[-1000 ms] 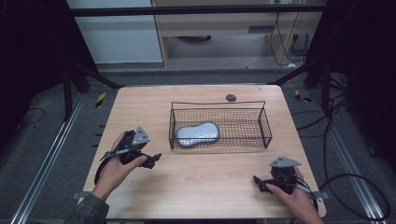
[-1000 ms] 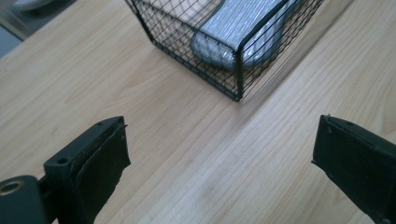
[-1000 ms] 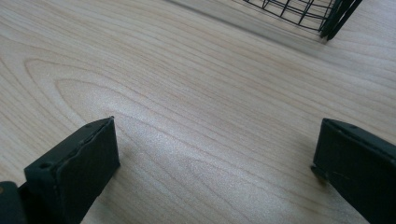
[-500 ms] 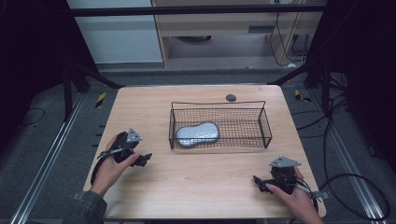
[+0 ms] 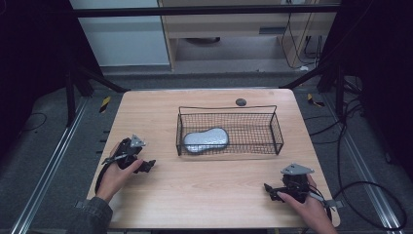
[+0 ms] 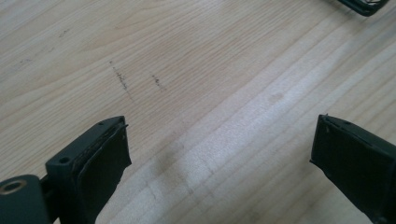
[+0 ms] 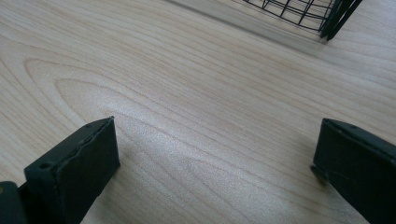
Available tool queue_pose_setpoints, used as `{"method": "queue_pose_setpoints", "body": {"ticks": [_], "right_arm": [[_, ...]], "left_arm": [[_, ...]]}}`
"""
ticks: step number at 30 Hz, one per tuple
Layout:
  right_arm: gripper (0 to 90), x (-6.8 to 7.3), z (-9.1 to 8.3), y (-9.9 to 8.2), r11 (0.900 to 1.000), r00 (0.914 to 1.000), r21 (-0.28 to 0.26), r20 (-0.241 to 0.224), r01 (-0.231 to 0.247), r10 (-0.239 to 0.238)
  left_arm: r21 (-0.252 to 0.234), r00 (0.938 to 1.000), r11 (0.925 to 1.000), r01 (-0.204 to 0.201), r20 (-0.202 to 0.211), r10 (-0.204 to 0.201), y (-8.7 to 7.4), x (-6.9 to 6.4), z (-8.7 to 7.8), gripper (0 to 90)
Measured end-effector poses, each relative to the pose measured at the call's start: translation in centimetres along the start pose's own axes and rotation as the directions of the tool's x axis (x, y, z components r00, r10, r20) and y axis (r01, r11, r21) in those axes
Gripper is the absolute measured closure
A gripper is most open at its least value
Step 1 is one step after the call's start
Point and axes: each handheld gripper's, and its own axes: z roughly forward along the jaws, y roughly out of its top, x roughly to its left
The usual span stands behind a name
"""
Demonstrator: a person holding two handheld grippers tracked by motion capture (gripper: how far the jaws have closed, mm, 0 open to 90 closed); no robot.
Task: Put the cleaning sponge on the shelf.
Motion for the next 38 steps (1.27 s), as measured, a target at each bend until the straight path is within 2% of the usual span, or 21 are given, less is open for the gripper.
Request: {"method": "queue_pose_setpoints", "body": {"ticks": [3,10,18,24,28,33,35,38], "right_arm": [[0.3,0.0,0.0,0.0,1.0,1.0,0.0,0.0,0.0,0.0],[0.3,0.0,0.0,0.0,1.0,1.0,0.0,0.0,0.0,0.0],[0.3,0.0,0.0,0.0,1.0,1.0,-0.001,0.0,0.0,0.0],[0.3,0.0,0.0,0.0,1.0,1.0,0.0,0.0,-0.002,0.002],[0.3,0.0,0.0,0.0,1.0,1.0,0.0,0.0,0.0,0.0],[0.3,0.0,0.0,0.0,1.0,1.0,-0.001,0.0,-0.002,0.002],[0.3,0.0,0.0,0.0,1.0,1.0,0.0,0.0,0.0,0.0],[0.3,0.0,0.0,0.0,1.0,1.0,0.0,0.0,0.0,0.0]], "left_arm": [[-0.011,0.9995,0.9995,0.031,0.0,-0.031,0.0,0.5,0.7,3.8],[-0.018,0.9976,0.9974,0.07,0.005,-0.07,0.0,1.1,1.4,3.8],[-0.023,0.996,0.9957,0.089,0.002,-0.089,0.0,1.4,2.0,3.7],[-0.03,0.9942,0.9939,0.106,0.02,-0.106,0.0,1.5,2.6,2.6],[-0.047,0.9889,0.9891,0.139,0.058,-0.137,-0.2,1.8,3.1,0.9],[-0.082,0.9895,0.9874,0.135,0.062,-0.131,-0.4,2.0,3.4,0.0],[-0.116,0.9888,0.9829,0.143,0.059,-0.137,-0.6,2.0,3.6,0.0],[-0.118,0.9888,0.9826,0.144,0.058,-0.138,-0.6,2.0,3.6,0.0]]}}
